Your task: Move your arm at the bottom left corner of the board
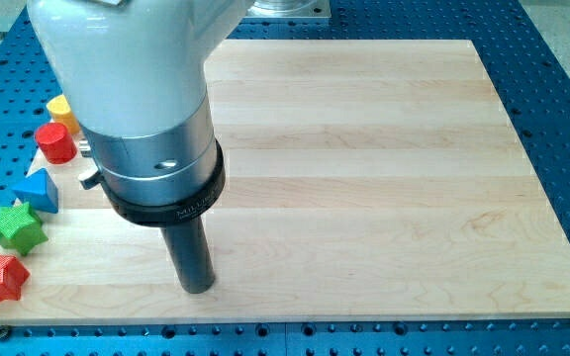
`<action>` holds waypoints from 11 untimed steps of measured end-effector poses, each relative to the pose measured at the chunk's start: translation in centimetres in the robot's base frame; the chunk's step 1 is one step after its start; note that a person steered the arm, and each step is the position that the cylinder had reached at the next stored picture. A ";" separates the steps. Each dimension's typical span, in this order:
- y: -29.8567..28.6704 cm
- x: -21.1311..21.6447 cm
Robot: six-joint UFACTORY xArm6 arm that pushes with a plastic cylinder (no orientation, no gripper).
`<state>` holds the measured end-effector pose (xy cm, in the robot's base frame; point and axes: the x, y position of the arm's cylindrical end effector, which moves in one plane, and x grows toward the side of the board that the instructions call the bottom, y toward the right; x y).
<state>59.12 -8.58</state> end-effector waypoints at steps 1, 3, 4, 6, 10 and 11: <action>0.0 0.0; 0.3 0.3; -0.6 2.8; -9.1 2.7; -16.5 2.7; -13.8 2.8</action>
